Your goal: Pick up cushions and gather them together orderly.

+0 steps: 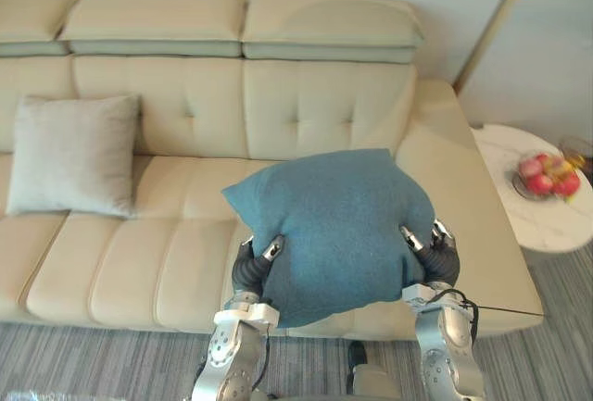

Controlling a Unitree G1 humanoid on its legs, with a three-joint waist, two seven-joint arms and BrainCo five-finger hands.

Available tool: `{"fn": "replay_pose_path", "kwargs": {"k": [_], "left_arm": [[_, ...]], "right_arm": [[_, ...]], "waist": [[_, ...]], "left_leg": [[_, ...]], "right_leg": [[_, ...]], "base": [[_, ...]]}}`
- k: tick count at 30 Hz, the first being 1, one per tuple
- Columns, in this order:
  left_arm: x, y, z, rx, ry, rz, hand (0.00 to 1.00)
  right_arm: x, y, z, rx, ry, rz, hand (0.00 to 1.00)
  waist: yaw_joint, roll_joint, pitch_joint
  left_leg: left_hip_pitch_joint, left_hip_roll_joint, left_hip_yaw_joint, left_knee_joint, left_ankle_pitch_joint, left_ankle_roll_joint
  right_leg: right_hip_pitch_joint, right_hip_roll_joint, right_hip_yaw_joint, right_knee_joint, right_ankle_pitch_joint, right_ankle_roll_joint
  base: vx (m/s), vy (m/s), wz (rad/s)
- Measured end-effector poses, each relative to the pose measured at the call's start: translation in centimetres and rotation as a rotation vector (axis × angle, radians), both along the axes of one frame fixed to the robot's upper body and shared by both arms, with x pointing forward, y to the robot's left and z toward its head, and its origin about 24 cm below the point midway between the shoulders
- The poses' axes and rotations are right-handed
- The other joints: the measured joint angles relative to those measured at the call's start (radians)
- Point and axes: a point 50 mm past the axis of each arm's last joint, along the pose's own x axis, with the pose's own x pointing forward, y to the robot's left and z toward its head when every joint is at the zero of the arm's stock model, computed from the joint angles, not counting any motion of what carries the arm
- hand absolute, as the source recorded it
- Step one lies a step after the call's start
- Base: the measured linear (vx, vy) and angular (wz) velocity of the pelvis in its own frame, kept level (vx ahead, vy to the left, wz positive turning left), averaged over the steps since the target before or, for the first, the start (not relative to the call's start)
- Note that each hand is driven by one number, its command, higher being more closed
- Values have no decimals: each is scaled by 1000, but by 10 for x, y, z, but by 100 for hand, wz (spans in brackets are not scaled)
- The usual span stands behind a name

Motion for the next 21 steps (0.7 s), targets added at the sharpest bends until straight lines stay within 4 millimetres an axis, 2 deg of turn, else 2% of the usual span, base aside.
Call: {"fn": "replay_pose_path", "kwargs": {"k": [1,3,5,6,7,8,9,10,11,12,13,14,15,16,17,20,21], "left_arm": [[0,-2,0,0,3,-9,100],[0,-4,0,9,10,-21,100],[0,-4,-1,10,12,-24,100],[0,-5,0,8,3,-29,100],[-1,-5,4,-3,-10,-23,100],[-3,-5,5,-8,-14,-19,100],[-4,-5,8,-14,-26,-17,100],[-4,-4,15,-22,-54,-15,100],[-3,-4,18,-21,-68,-14,100],[-3,-5,22,-21,-90,-21,100],[-3,-6,24,-20,-96,-30,100],[-3,-6,24,-19,-96,-33,100],[-3,-7,24,-21,-96,-34,100],[-4,-7,23,-20,-95,-35,100],[-5,-7,21,-13,-84,-37,100],[-8,-6,16,8,-64,-43,100],[-8,-5,13,16,-52,-47,100]], "right_arm": [[-1,-3,-1,-12,13,0,100],[-5,-6,-5,-12,31,-12,100],[-12,-7,-7,-5,44,-24,100],[-17,-7,-4,0,32,-31,100],[-20,-7,4,-3,0,-33,100],[-21,-7,8,-5,-14,-32,100],[-22,-6,12,-5,-33,-32,100],[-23,-5,19,-1,-60,-33,100],[-22,-5,21,1,-72,-33,100],[-20,-6,25,1,-95,-43,100],[-17,-6,27,7,-108,-47,100],[-16,-6,28,9,-115,-51,100],[-15,-6,28,7,-118,-54,100],[-14,-7,27,6,-113,-54,100],[-14,-7,21,7,-89,-55,100],[-19,-4,9,37,-35,-70,100],[-19,-4,7,37,-26,-69,100]], "waist": [[-16,13,1],[-15,17,5],[-14,18,14],[-4,29,19],[22,50,20],[31,55,21],[33,67,18],[31,53,22],[36,40,27],[45,22,34],[47,0,43],[48,-11,45],[51,-14,44],[50,-9,41],[52,2,29],[39,-54,9],[39,-62,7]], "left_leg": [[16,-5,-14,-20,8,4],[32,-2,-27,14,14,2],[16,24,-29,174,14,2],[-18,63,-30,321,15,3],[-47,99,-31,433,16,5],[-53,111,-33,463,17,7],[-61,118,-44,491,27,24],[-90,111,-57,541,82,69],[-114,111,-65,574,76,93],[-153,96,-98,560,-35,118],[-173,67,-163,470,-83,103],[-185,51,-210,392,-89,76],[-185,49,-272,241,-62,24],[-173,56,-280,161,-14,13],[-152,69,-290,73,101,-51],[-116,7,-244,19,112,-29],[-101,-7,-237,2,115,-24]], "right_leg": [[15,3,-5,-13,0,0],[57,4,-8,-30,-3,1],[126,-2,-16,-32,-28,5],[159,3,-30,-23,-52,6],[172,16,-32,-9,-88,11],[172,24,-30,-3,-98,8],[175,35,-15,-4,-108,-3],[178,28,13,-14,-112,-11],[180,15,32,-21,-113,-12],[183,9,54,-42,-109,-15],[183,-1,72,-47,-109,-15],[183,-6,79,-48,-110,-14],[183,-5,82,-46,-105,-5],[183,1,87,-43,-98,14],[184,14,111,-35,-108,37],[175,-51,127,-39,-110,44],[179,-63,129,-47,-110,44]], "base": [[108,-12,1],[100,-28,4],[90,-44,6],[60,-38,-25],[35,-18,-42],[48,4,-48],[86,10,-34],[91,14,-23],[97,20,-27],[72,43,-34],[68,50,-39],[94,123,-46],[86,148,-42],[133,219,-66],[162,188,-55],[143,148,-26],[143,169,-20]]}}
